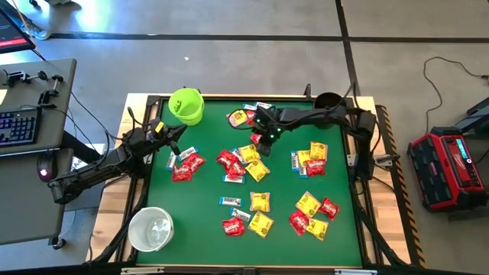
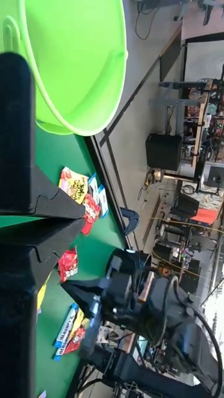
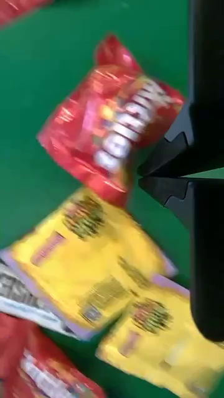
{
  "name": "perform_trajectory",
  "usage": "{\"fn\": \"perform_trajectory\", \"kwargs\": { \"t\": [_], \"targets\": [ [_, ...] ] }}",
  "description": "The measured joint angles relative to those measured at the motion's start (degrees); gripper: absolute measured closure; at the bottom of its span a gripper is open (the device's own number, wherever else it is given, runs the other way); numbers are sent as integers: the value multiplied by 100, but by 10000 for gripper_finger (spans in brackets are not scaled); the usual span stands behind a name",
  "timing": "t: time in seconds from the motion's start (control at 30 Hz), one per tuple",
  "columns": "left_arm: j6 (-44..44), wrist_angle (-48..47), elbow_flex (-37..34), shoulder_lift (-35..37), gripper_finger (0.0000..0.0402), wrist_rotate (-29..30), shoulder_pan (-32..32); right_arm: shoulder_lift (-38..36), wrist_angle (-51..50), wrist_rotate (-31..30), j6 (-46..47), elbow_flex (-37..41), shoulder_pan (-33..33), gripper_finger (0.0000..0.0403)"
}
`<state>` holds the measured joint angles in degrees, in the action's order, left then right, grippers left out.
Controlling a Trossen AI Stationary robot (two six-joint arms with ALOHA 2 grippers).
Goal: Sort candy by brand, put in halloween buckets
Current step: Put the yellow candy into the black bucket
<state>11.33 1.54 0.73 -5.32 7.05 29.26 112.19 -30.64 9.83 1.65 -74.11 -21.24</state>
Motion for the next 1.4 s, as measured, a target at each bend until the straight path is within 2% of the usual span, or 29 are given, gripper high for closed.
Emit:
{"fn": "perform_trajectory", "kwargs": {
  "t": [0.1,0.23,0.33,0.4,0.5,0.67,0.77,0.9,1.07,1.23,1.3,1.4],
  "targets": [
    [1,0,0,0,401,-1,0,34,404,-129,248,0,-74,403],
    [2,0,-1,0,401,0,1,34,685,-747,523,0,-240,403],
    [8,0,0,0,401,0,0,34,812,-765,541,-1,-388,403],
    [41,-2,0,0,401,-1,0,7,774,-521,483,-22,-458,402],
    [57,-2,0,0,401,-2,0,-150,559,161,392,-125,-456,395],
    [187,-2,-2,-2,401,-20,2,-617,195,1270,514,-76,-102,344],
    [190,-4,0,-2,401,-38,0,-905,-23,1521,792,10,351,303],
    [155,-4,0,-4,401,-50,1,-1150,-144,1569,1750,182,1149,262],
    [193,-11,0,-2,401,-91,0,-1150,-158,775,3718,197,2123,247],
    [201,-13,0,-2,401,-95,1,-980,-172,-236,5802,197,2731,247],
    [206,-13,0,-2,401,-100,2,-947,-170,-591,6325,197,2877,247],
    [359,-26,-2,-4,401,-164,0,-932,-173,-975,6449,197,2995,247]
  ]
}}
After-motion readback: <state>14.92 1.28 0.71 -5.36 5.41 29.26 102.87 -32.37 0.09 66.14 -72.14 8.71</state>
